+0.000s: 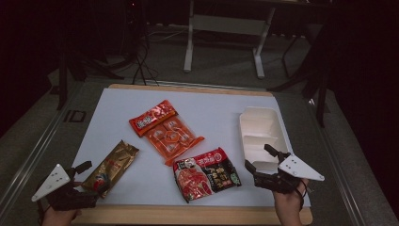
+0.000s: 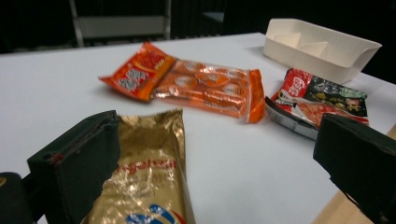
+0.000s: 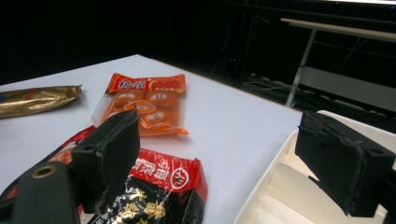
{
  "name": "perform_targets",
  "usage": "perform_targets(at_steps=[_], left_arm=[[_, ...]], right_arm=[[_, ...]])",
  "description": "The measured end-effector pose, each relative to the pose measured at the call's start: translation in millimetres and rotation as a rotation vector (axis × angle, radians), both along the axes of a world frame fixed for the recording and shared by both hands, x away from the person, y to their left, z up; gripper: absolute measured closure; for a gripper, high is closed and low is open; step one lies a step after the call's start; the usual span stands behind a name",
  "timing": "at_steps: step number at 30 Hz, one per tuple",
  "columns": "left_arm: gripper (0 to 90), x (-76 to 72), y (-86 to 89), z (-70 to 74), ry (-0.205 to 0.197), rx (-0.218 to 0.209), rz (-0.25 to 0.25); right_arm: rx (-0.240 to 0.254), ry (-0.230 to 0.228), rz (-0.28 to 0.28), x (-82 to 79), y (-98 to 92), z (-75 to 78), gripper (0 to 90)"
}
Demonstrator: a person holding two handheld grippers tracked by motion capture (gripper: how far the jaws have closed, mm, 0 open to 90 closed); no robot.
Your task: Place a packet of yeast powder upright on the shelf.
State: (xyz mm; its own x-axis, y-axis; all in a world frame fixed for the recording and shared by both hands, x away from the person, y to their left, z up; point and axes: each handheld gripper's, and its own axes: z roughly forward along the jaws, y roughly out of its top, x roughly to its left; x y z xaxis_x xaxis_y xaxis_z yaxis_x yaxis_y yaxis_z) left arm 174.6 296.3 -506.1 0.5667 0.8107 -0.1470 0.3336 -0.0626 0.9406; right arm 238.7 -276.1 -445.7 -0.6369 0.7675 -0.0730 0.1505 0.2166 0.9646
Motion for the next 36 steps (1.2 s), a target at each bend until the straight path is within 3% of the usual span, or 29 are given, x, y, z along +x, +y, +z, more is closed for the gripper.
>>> perform_targets(at_steps=[4, 5, 8, 12, 15, 18, 21, 24, 27, 29, 32, 36], left_arm=[[0.9, 0.7, -0.3, -0.2, 0.014, 0.006, -0.002], [0.9, 0.4, -0.4, 0.0, 0.012, 0.01, -0.001], [0.9, 0.4, -0.1, 0.3, 0.022, -0.001, -0.014], [0.9, 0.9, -1.3, 0.9, 0.037, -0.01, -0.039], [0.9, 1.4, -3.2, 1.9, 0.05, -0.006, -0.06], [0.9, 0.7, -6.4, 5.0, 0.042, 0.007, -0.085], [0.9, -0.7, -7.6, 11.8, 0.022, -0.003, -0.114], [1.0, -2.0, -9.8, 17.0, 0.008, 0.005, -0.136], [0.9, -1.2, -12.7, 22.7, 0.013, 0.031, -0.153], [0.9, 0.0, -14.2, 27.3, 0.007, 0.03, -0.166], [0.9, 3.3, -15.1, 34.1, 0.01, 0.062, -0.176], [1.0, 11.2, -11.8, 40.8, 0.027, 0.037, -0.176]], right_arm=[[-0.008, 0.032, -0.007, 2.0, 0.2, -2.0, 15.2], [-0.054, 0.044, -0.029, 3.0, 2.0, -3.0, 19.1], [-0.067, 0.045, -0.033, 3.4, 3.4, -4.8, 20.3], [-0.069, 0.037, -0.007, 4.5, 3.7, -6.1, 19.5], [-0.063, 0.027, 0.029, 3.9, 3.8, -6.1, 13.2], [-0.086, 0.052, 0.031, 1.6, 6.5, -4.0, 12.2], [-0.064, 0.077, 0.048, -0.4, 7.4, -1.7, 12.4], [-0.046, 0.073, 0.06, -1.6, 7.5, -0.1, 11.4], [-0.022, 0.075, 0.071, -3.1, 7.9, 1.7, 11.4], [-0.024, 0.066, 0.068, -4.2, 9.2, 2.5, 11.2], [-0.033, 0.055, 0.076, -5.0, 12.1, 4.8, 10.8], [-0.019, 0.047, 0.088, -7.2, 13.9, 7.5, 10.3]])
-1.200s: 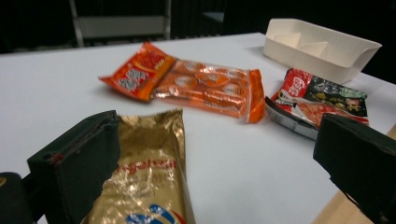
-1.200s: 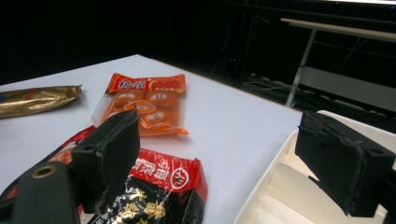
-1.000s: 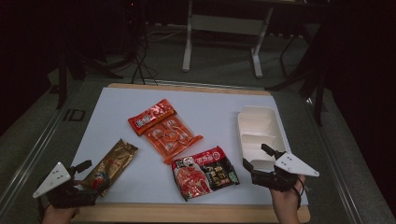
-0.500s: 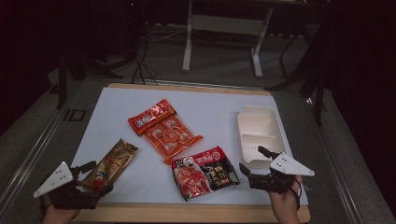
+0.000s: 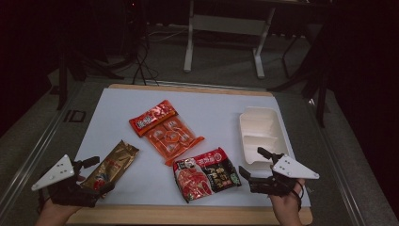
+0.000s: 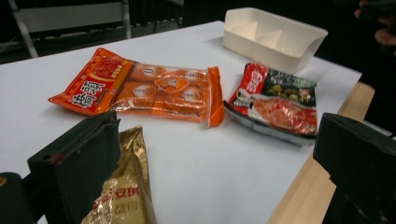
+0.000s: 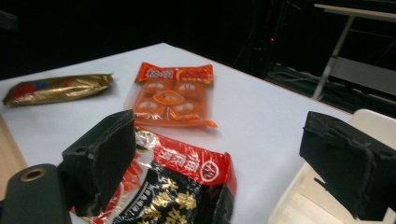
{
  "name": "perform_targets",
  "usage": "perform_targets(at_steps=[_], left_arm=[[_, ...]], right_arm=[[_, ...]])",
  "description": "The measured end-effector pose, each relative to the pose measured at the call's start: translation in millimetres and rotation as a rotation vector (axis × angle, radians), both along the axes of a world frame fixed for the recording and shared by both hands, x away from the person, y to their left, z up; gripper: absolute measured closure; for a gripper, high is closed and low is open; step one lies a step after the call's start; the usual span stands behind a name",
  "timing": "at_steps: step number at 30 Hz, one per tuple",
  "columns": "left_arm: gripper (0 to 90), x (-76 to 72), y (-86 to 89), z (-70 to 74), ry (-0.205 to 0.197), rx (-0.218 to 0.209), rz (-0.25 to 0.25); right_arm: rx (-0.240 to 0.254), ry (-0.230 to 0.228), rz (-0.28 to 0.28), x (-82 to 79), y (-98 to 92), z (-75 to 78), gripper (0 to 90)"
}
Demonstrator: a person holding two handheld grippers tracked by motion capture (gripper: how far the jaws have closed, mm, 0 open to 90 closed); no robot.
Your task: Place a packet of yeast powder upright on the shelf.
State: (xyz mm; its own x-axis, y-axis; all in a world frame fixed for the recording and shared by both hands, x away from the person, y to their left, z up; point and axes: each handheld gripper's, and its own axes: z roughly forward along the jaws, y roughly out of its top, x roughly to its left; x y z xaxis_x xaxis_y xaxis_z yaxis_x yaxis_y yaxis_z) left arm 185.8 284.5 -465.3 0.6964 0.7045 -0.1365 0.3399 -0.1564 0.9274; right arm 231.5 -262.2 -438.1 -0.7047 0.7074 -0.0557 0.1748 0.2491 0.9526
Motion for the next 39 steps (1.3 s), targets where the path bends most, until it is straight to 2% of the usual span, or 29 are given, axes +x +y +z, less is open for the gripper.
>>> perform_targets(at_steps=[1, 3, 4, 6, 8, 13, 16, 23, 24, 27, 29, 31, 32, 33, 36, 37, 39], left_arm=[[1.0, 2.3, 0.5, 1.4, 0.002, -0.002, -0.003], [1.0, 6.6, 0.6, 4.4, 0.004, 0.023, 0.008], [1.0, 11.4, 1.5, 7.5, 0.01, 0.027, 0.01], [1.0, 14.0, 2.0, 9.0, 0.015, 0.022, 0.007], [1.1, 19.0, 3.3, 12.2, 0.012, 0.026, 0.019], [1.3, 35.0, 5.7, 18.4, 0.016, 0.038, 0.045], [1.3, 45.5, 6.2, 17.8, 0.041, 0.043, 0.054], [2.4, 71.7, 6.6, 4.8, 0.086, 0.076, 0.092], [4.2, 75.4, 6.9, 2.4, 0.087, 0.092, 0.099], [5.8, 85.1, 8.0, -4.4, 0.106, 0.103, 0.113], [10.7, 92.2, 8.8, -9.9, 0.12, 0.117, 0.123], [13.5, 99.3, 9.8, -15.2, 0.143, 0.118, 0.126], [14.2, 106.6, 10.3, -21.0, 0.166, 0.129, 0.142], [15.1, 106.6, 10.3, -21.0, 0.166, 0.129, 0.142], [16.2, 117.4, 11.0, -30.2, 0.211, 0.145, 0.156], [19.4, 120.8, 10.5, -33.2, 0.224, 0.156, 0.169], [20.3, 127.8, 10.5, -38.7, 0.25, 0.16, 0.166]], right_arm=[[-0.002, -0.007, -0.01, -0.3, 0.0, 0.7, 10.0], [0.003, -0.001, -0.003, -0.5, -0.2, 1.5, 9.9], [0.003, -0.013, -0.012, -1.1, -0.2, 2.0, 9.9], [0.0, -0.01, -0.004, -0.9, 0.3, 2.4, 9.4], [-0.001, -0.018, -0.02, -1.1, 2.3, 2.1, 9.4], [-0.007, -0.019, 0.003, -1.3, 7.4, 0.4, 9.4], [-0.017, -0.018, 0.001, -1.8, 9.7, -0.6, 9.4], [0.004, -0.024, -0.008, -2.8, 8.0, 0.8, 9.4], [-0.006, -0.023, -0.011, -2.7, 8.4, 0.4, 9.4], [-0.008, -0.023, -0.007, -2.7, 8.3, 0.1, 9.4], [0.001, -0.032, -0.003, -4.0, 7.7, 1.8, 9.5], [0.006, -0.039, -0.004, -4.8, 7.2, 2.8, 9.5], [0.007, -0.037, -0.001, -4.8, 7.0, 2.9, 9.5], [0.006, -0.038, -0.003, -4.9, 7.0, 2.7, 9.5], [0.003, -0.033, 0.0, -4.3, 6.8, 1.8, 9.5], [0.001, -0.033, 0.0, -3.9, 6.9, 1.3, 9.5], [0.001, -0.032, 0.0, -3.7, 6.9, 1.2, 9.5]])
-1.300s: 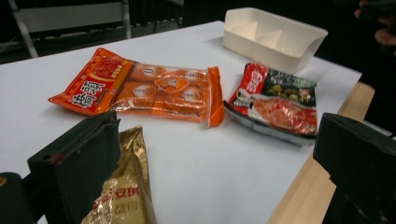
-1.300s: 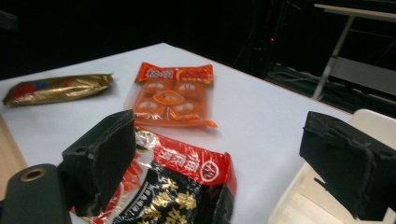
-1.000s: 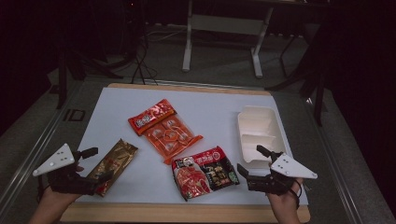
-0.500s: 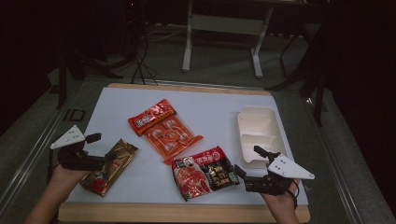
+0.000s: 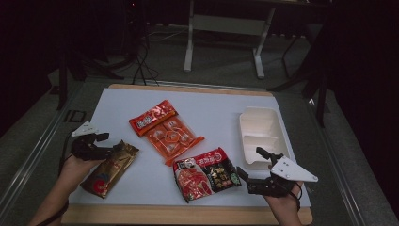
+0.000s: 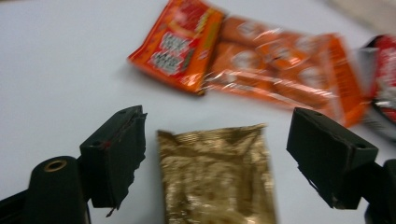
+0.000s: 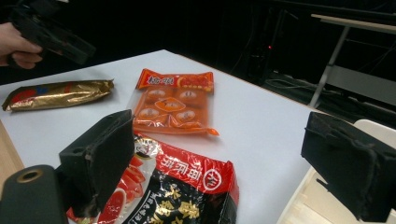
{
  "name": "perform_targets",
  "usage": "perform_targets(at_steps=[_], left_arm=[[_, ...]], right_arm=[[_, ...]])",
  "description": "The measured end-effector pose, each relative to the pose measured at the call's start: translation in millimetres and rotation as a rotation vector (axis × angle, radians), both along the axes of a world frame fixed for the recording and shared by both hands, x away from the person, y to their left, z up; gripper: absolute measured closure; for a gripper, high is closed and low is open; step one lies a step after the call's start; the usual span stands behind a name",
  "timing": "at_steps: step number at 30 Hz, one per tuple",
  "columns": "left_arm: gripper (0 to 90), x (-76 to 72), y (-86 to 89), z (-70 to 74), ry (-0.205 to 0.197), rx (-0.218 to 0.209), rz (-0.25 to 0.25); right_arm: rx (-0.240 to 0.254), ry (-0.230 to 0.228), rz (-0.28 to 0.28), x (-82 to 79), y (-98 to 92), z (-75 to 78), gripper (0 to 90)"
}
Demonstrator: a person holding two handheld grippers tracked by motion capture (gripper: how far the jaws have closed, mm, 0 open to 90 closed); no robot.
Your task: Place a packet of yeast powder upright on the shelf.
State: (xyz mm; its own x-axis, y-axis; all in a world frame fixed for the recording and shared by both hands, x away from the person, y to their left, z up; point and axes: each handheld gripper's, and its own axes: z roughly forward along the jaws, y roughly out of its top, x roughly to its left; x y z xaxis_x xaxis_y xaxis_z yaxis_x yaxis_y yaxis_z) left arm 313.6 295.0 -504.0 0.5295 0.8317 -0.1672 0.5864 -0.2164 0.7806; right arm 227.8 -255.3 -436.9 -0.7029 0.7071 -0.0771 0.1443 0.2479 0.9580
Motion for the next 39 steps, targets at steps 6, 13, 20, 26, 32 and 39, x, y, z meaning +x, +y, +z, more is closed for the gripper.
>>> perform_targets(at_steps=[6, 13, 20, 26, 32, 39], left_arm=[[30.0, 14.8, -4.4, -13.9, 0.062, 0.061, 0.011], [38.7, 25.3, -6.8, -29.1, 0.152, 0.115, 0.022], [42.8, 28.1, -15.5, -36.5, 0.183, 0.171, 0.042], [51.3, 24.8, -28.1, -36.4, 0.188, 0.222, 0.021], [69.3, 26.0, -33.9, -34.3, 0.199, 0.279, 0.01], [88.0, 24.3, -36.4, -32.3, 0.183, 0.303, 0.018]], right_arm=[[-0.003, 0.007, -0.003, 0.4, -0.2, -1.1, 9.7], [-0.002, 0.011, 0.001, 1.7, -0.8, -2.3, 9.7], [-0.005, 0.014, 0.0, 2.1, -0.9, -2.8, 9.7], [-0.007, 0.016, -0.003, 2.7, -0.5, -3.6, 9.7], [-0.01, 0.018, 0.002, 3.1, 0.1, -4.1, 9.7], [-0.009, 0.023, 0.002, 3.5, 0.0, -4.4, 9.7]])
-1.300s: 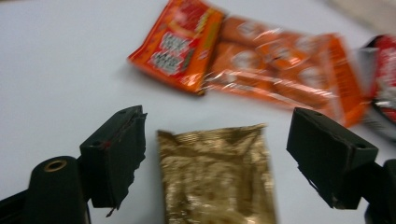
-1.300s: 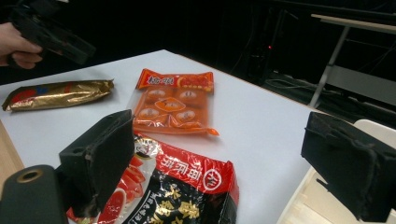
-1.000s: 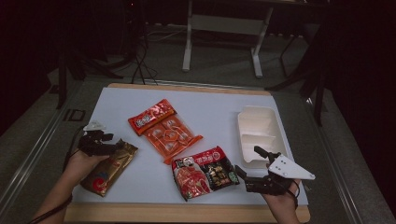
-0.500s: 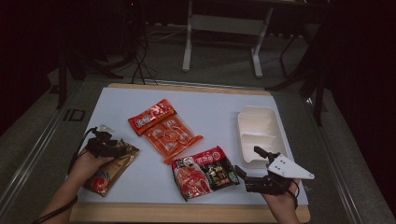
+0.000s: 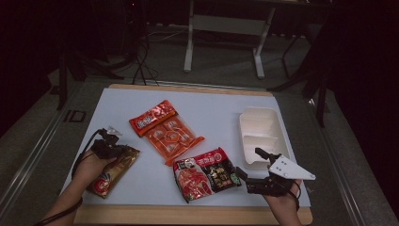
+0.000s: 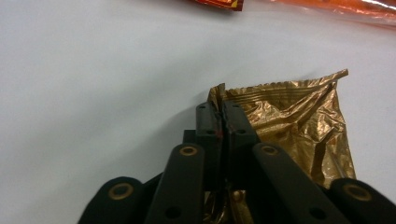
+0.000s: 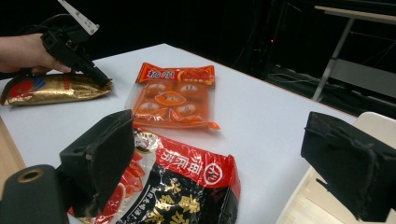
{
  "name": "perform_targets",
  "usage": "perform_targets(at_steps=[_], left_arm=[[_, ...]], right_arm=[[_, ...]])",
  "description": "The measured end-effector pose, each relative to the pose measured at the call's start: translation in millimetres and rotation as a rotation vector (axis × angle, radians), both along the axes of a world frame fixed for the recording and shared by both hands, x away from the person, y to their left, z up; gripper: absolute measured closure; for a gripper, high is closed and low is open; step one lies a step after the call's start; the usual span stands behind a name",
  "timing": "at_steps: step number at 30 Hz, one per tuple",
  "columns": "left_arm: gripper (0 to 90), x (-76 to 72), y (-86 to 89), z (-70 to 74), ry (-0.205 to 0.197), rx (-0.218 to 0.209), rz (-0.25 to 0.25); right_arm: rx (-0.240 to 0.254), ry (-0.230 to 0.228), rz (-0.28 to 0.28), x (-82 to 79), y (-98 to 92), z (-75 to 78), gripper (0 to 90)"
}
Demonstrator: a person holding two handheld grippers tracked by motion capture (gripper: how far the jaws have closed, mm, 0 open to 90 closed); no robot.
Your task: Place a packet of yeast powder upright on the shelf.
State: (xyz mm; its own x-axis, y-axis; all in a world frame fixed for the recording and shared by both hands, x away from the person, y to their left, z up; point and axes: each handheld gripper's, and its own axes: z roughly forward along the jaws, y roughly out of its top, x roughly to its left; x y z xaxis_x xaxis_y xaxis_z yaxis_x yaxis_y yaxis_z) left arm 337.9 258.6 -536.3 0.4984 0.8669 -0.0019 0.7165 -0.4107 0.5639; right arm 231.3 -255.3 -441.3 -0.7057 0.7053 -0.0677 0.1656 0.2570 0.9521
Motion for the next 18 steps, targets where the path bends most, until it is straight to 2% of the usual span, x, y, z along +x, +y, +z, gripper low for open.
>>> perform_targets(at_steps=[3, 5, 7, 8, 10, 12, 13, 15, 16, 18], left_arm=[[88.8, -1.9, 5.7, 3.6, -0.001, -0.036, 0.015], [88.9, -4.3, 9.0, 7.1, -0.013, -0.029, 0.024], [88.9, -7.5, 14.5, 11.9, -0.021, -0.061, 0.032], [89.0, -9.9, 16.5, 14.4, -0.033, -0.071, 0.044], [89.0, -15.1, 21.3, 20.1, -0.048, -0.119, 0.05], [89.0, -20.4, 24.7, 27.0, -0.078, -0.125, 0.069], [89.0, -23.1, 26.2, 30.8, -0.086, -0.144, 0.067], [89.0, -27.9, 27.7, 37.5, -0.103, -0.154, 0.071], [89.1, -30.9, 28.1, 41.7, -0.109, -0.171, 0.067], [89.3, -35.4, 28.0, 48.0, -0.126, -0.173, 0.06]], right_arm=[[0.005, 0.0, -0.002, 0.3, -0.5, 0.0, 10.1], [0.01, 0.001, -0.003, 1.3, -1.1, 0.2, 10.9], [0.014, -0.001, -0.006, 1.2, -1.3, 0.6, 11.0], [0.012, -0.007, -0.005, 0.3, -1.2, 1.3, 11.7], [0.012, -0.009, -0.008, -0.4, -1.2, 1.6, 11.5], [0.021, -0.008, -0.006, -0.4, -1.5, 2.4, 9.9], [0.027, -0.009, -0.005, -0.5, -1.9, 2.7, 9.9], [0.033, -0.003, -0.01, -0.1, -2.7, 3.8, 9.9], [0.053, -0.007, -0.007, -0.1, -4.6, 4.5, 9.9], [0.049, -0.012, -0.004, 0.0, -5.1, 5.0, 9.9]])
